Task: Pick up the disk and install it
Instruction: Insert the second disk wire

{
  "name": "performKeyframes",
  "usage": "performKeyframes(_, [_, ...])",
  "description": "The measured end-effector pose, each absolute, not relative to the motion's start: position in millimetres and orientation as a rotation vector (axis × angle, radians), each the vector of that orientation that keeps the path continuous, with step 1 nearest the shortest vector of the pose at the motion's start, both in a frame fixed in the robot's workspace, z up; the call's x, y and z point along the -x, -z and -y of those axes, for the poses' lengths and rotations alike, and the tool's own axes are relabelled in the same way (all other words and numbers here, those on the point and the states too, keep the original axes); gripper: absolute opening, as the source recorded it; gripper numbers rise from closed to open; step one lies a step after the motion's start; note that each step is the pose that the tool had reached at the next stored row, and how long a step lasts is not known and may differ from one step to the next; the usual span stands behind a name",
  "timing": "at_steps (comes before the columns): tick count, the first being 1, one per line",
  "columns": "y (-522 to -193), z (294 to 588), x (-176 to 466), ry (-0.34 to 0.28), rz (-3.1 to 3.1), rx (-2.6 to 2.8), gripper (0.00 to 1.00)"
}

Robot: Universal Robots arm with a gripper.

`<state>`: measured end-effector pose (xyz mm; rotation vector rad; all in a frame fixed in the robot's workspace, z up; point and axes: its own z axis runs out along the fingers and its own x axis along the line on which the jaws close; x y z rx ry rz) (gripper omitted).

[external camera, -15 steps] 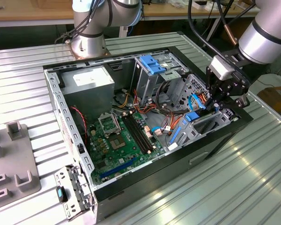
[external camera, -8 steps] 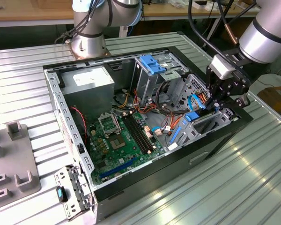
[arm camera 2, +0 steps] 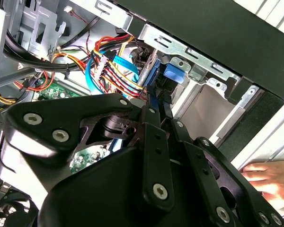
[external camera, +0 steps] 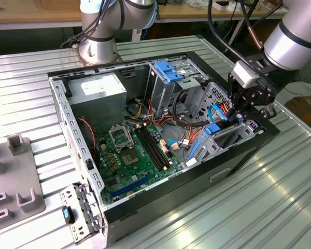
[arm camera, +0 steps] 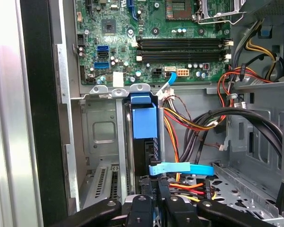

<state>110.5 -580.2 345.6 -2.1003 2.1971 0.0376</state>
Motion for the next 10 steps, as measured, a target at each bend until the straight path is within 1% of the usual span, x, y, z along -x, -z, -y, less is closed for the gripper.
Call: performKeyframes(10, [-334.9,580.5,-110.4,-0.033,-2.199,2.102,0.17])
